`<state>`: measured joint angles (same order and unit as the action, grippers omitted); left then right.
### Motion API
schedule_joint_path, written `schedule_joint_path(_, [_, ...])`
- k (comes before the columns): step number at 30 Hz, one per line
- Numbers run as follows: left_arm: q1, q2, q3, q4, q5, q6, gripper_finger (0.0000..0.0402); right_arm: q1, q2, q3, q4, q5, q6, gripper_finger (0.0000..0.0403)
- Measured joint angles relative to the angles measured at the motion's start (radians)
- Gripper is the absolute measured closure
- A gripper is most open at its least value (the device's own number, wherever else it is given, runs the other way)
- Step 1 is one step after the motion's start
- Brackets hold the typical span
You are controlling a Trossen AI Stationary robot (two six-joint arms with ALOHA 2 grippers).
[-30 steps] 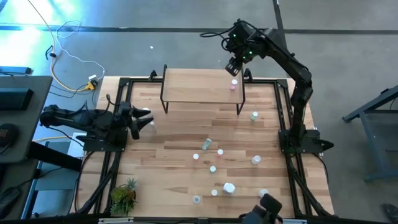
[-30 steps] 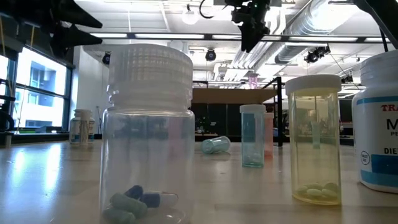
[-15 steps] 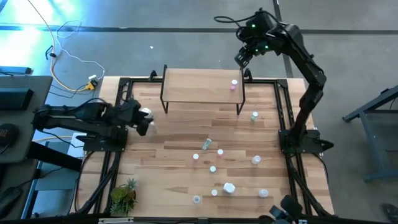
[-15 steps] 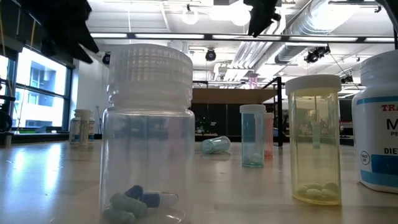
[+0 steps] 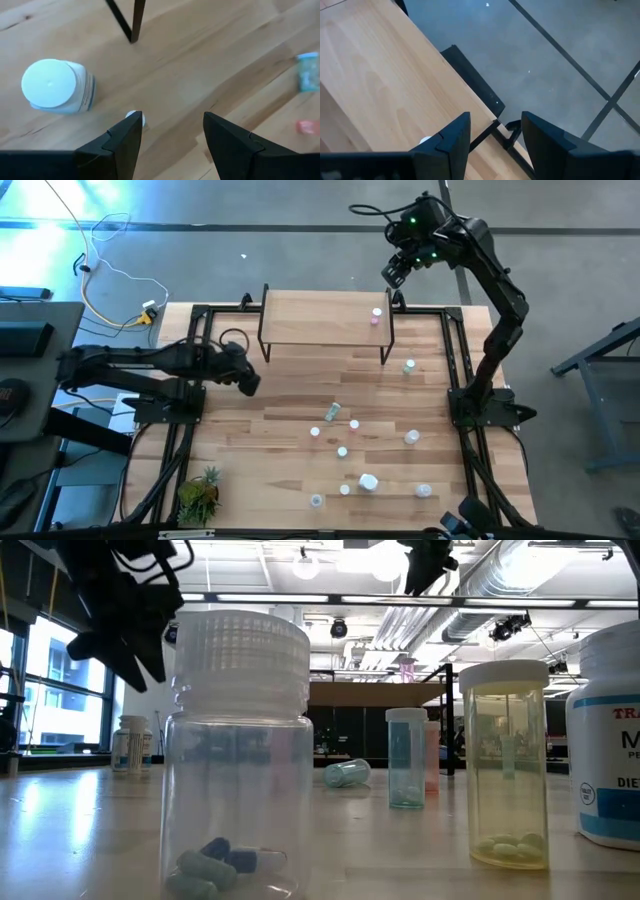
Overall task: Pick and place medicine bottles onto shelf by color
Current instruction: Put the top yellow pill bottle on the shelf
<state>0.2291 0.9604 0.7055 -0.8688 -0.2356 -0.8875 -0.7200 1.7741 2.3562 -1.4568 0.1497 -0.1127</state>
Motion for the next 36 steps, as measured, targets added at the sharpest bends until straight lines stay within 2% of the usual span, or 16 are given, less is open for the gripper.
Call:
schedule_joint_path(5, [0.0, 0.051, 0.0, -0.003, -0.008, -0.022, 0.0202, 0.0, 0.0, 0.0, -0.001, 0.001, 0.0, 0.0235])
schedule_joint_path(13, [0.0, 0.137, 0.0, -0.004, -0.079, -0.05, 0.0202, 0.0, 0.0, 0.0, -0.002, 0.003, 0.0, 0.0235])
schedule_joint_path(29, [0.0, 0.284, -0.001, -0.018, -0.082, -0.105, 0.0202, 0.0, 0.0, 0.0, -0.002, 0.002, 0.001, 0.0235])
schedule_joint_path(36, [0.0, 0.315, -0.001, -0.018, -0.082, -0.096, 0.0241, 0.0, 0.0, 0.0, -0.002, 0.001, 0.001, 0.0235])
